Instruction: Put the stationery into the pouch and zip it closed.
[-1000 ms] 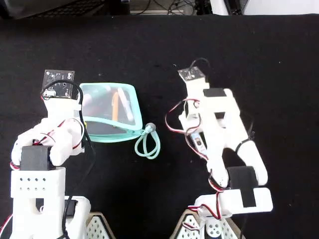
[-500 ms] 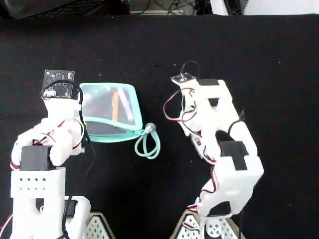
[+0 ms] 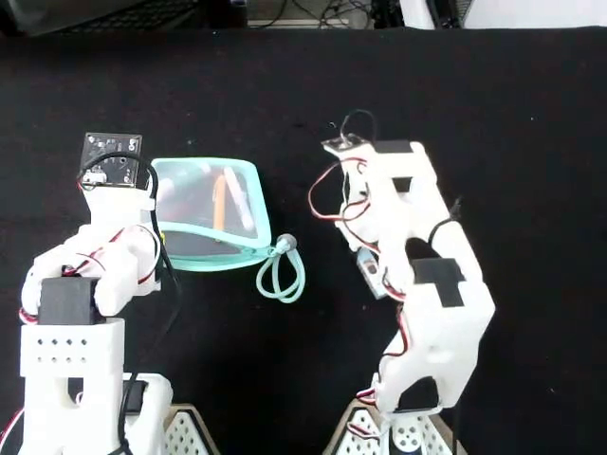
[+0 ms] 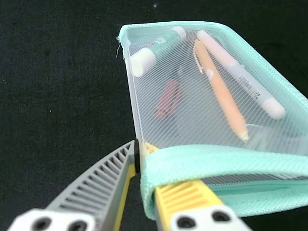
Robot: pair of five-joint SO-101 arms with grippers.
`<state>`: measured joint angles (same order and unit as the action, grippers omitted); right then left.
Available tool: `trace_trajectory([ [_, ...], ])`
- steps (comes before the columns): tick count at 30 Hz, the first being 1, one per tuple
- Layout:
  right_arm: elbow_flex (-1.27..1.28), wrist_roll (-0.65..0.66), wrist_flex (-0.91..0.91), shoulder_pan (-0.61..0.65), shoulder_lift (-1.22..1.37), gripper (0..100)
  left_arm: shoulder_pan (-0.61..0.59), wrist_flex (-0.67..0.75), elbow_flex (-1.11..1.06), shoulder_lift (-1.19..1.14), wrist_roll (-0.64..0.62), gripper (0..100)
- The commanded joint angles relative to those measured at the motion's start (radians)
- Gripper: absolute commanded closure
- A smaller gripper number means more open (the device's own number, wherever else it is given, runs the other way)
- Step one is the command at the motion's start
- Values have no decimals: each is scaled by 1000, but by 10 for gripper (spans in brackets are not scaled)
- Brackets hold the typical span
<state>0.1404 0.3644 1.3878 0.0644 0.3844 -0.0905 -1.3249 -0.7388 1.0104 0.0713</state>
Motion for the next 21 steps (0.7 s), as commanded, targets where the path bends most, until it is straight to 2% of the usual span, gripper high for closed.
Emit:
trace_trajectory([
  [1,-58,8,63,15,-107,986,-5,-5,38,8,12,967],
  [6,-13,6,103,83,-464,986,-5,-5,38,8,12,967],
  [10,107,-31,80,222,-809,986,-5,-2,38,8,11,967],
  [15,328,-130,-107,428,-1156,986,-5,-3,38,8,9,967],
  [21,621,-143,-427,672,-1550,986,-5,-3,38,3,8,967],
])
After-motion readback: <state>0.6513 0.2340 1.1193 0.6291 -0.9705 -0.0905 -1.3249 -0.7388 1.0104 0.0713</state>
